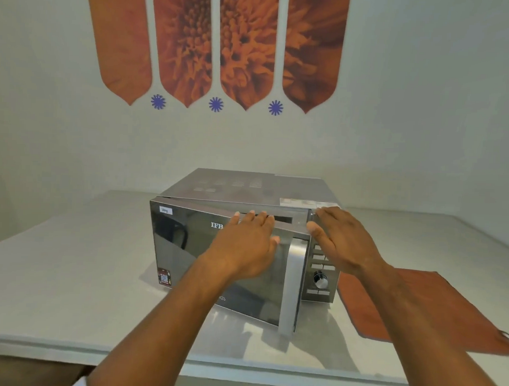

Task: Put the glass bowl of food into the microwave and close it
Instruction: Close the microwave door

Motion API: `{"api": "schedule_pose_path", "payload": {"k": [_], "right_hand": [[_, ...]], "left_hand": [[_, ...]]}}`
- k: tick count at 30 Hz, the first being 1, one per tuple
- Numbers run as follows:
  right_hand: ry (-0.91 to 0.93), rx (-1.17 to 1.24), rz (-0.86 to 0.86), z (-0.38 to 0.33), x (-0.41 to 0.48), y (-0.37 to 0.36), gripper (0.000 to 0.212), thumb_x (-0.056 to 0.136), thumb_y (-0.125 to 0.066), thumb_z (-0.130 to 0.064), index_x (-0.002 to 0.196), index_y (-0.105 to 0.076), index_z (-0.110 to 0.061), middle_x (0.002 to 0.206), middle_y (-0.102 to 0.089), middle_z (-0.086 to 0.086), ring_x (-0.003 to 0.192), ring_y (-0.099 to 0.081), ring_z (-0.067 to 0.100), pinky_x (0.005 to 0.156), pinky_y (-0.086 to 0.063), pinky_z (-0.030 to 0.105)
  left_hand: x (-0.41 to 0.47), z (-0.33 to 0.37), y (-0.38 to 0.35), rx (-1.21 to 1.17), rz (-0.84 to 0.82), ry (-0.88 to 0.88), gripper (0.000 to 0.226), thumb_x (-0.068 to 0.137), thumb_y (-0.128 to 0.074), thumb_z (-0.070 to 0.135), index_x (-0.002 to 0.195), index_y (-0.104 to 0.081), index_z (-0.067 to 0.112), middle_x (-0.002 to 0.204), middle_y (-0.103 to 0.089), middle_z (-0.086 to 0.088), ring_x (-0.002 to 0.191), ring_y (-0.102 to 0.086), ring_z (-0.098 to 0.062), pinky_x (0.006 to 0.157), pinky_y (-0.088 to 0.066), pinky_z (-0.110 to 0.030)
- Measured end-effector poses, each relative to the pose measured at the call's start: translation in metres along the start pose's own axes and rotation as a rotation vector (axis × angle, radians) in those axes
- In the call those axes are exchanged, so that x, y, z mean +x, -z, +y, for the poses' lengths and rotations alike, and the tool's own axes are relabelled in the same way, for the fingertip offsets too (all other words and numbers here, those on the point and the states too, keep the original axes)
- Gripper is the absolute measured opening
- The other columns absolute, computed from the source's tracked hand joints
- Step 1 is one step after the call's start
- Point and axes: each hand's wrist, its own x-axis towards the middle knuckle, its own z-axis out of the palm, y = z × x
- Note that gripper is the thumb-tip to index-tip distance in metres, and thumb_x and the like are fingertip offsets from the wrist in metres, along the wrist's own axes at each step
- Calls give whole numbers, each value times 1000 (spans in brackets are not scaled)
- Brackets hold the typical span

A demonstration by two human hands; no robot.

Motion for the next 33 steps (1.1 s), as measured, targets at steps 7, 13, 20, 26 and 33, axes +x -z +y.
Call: {"api": "schedule_pose_path", "payload": {"k": [7, 13, 20, 26, 33], "right_hand": [[-26, -121, 39, 1, 12, -3, 87, 93, -12, -80, 145, -54, -24, 145, -59, 0, 129, -55, 22, 107, -46, 39], [-31, -184, 38, 0, 22, 1, 52, 103, -38, -57, 132, -64, -23, 131, -65, 3, 115, -61, 24, 96, -48, 35], [-54, -251, 51, -3, 26, 0, 45, 105, -39, -52, 124, -68, -24, 123, -67, 2, 105, -63, 23, 90, -52, 35], [-88, -266, 76, -4, 29, -3, 44, 105, -39, -50, 121, -72, -24, 117, -68, 3, 101, -63, 23, 85, -53, 36], [-121, -272, 131, -7, 32, -9, 40, 105, -44, -48, 116, -75, -24, 109, -69, 2, 95, -63, 23, 80, -53, 37]], "left_hand": [[32, 0, 0, 20, -8, 14, 61, 115, -24, 39, 170, -13, 14, 181, -11, -9, 167, -8, -29, 135, -5, -49], [48, -1, -8, 48, 19, 23, 62, 114, -27, 35, 170, -10, 13, 181, -10, -9, 167, -7, -29, 134, -3, -48], [60, -10, -13, 16, 20, 0, 62, 114, -29, 32, 170, -10, 12, 181, -8, -9, 167, -4, -29, 134, -3, -48], [63, -9, -15, 30, 40, 5, 62, 114, -30, 33, 170, -11, 13, 181, -10, -8, 167, -6, -29, 135, -6, -48], [68, -7, -20, 50, 47, 28, 69, 113, -34, 43, 170, -9, 14, 181, -7, -9, 167, -5, -31, 133, -4, -48]]}}
